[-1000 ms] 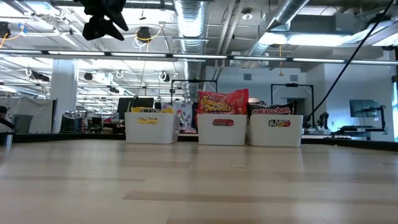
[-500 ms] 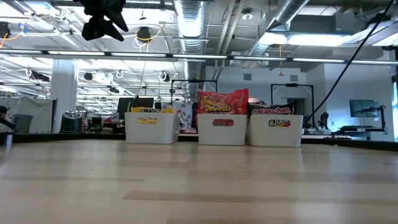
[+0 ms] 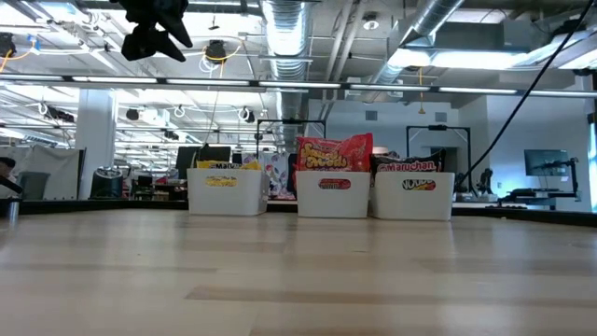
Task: Sort Maruchan noodles
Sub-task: Put the yellow noodle pack into the left white bin
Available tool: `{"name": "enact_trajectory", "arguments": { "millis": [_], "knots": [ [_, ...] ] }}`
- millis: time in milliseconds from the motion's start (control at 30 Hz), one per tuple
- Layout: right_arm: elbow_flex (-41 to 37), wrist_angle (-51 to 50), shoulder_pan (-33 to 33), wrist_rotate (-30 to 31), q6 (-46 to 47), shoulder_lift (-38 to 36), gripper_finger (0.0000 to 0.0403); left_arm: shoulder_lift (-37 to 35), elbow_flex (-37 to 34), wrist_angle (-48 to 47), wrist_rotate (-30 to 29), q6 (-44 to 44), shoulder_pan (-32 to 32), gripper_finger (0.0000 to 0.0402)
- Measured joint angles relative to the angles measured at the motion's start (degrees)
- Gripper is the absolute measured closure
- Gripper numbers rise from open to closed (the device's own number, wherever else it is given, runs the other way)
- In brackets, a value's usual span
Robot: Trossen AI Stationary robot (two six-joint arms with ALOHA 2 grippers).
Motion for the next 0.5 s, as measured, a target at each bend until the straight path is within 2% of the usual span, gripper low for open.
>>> {"name": "enact_trajectory", "arguments": {
  "millis": [133,300,500],
  "knots": [
    [1.2,-0.5,-0.2,1.0,-1.9,0.2,0.0396,0.0,0.0,-0.1,0.0,-1.6,0.0,0.0265],
    [5.0,-3.7,-0.2,8.5,-2.5,0.0,0.0399,0.0,0.0,-1.0,-0.5,-6.1,0.0,0.0265],
    [8.6,-5.5,-1.4,16.1,-3.5,0.2,0.04,0.0,0.0,-2.4,0.9,-5.9,0.0,0.0262]
  ]
}}
